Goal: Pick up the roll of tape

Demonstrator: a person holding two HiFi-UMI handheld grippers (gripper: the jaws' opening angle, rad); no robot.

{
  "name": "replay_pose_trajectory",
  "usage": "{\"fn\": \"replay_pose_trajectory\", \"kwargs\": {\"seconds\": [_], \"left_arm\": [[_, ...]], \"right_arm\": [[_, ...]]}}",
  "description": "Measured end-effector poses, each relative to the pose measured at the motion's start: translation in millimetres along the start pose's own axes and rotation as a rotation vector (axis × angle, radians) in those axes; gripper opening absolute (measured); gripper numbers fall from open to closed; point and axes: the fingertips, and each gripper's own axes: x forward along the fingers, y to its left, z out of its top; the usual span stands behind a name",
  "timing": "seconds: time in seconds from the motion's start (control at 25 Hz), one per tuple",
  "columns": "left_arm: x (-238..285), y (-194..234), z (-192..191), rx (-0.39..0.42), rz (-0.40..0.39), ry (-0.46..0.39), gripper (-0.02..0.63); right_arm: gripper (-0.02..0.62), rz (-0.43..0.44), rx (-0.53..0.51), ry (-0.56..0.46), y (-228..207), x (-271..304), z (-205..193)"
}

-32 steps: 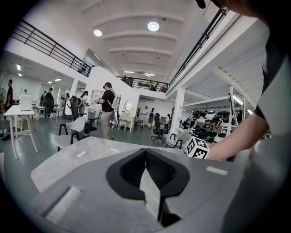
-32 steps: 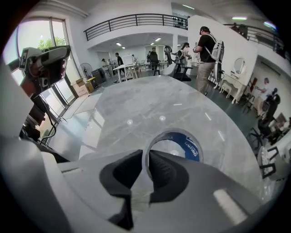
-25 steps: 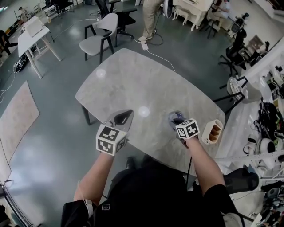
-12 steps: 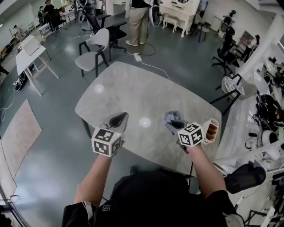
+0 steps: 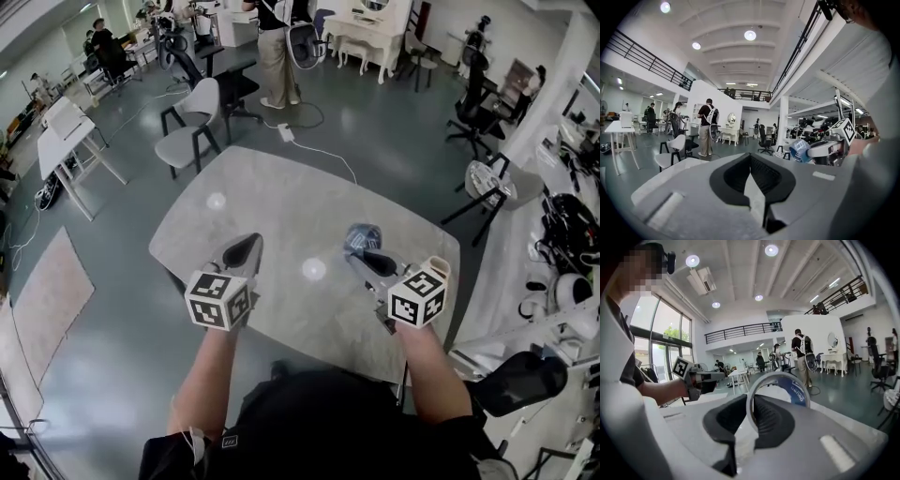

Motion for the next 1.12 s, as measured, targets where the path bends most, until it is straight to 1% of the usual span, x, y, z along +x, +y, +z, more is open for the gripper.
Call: {"fn": "replay_pose_trajectory", "kwargs": {"seconds": [0.08, 0.2, 0.28, 0.44, 0.56, 0.64, 0.72, 0.92, 1.12], "left_arm": [[7.6, -12.8, 8.3, -0.001, 0.010, -0.017, 0.011], [9.4, -17.5, 16.1, 0.010, 0.014, -0.025, 0.011], [11.0, -26.1, 21.1, 0.022, 0.012, -0.029, 0.011], [15.7, -51.2, 27.9, 0.054, 0.007, -0.039, 0.011], [7.4, -42.7, 29.3, 0.068, 0.005, -0.040, 0.011], [3.5, -36.5, 30.6, 0.069, 0.004, -0.038, 0.011], [3.5, -39.0, 32.7, 0.067, 0.004, -0.038, 0.011], [16.8, -62.6, 23.9, 0.079, 0.003, -0.030, 0.011], [12.9, -53.1, 28.0, 0.079, -0.006, -0.034, 0.011]], "right_arm": [[0.046, 0.013, -0.024, -0.056, -1.2, -23.8, 16.6], [0.046, 0.040, -0.070, -0.138, 11.1, -44.8, 42.5], [0.046, 0.043, -0.089, -0.180, 11.8, -61.1, 55.1], [0.046, 0.021, -0.100, -0.258, -3.9, -97.0, 67.7], [0.046, -0.006, -0.091, -0.311, -2.1, -96.9, 69.7], [0.046, -0.025, -0.085, -0.319, 0.0, -92.2, 66.5], [0.046, -0.035, -0.078, -0.320, -1.6, -92.6, 61.2], [0.046, -0.031, -0.061, -0.305, -18.9, -102.7, 41.1], [0.046, -0.025, -0.087, -0.310, -10.6, -92.4, 54.0]]}}
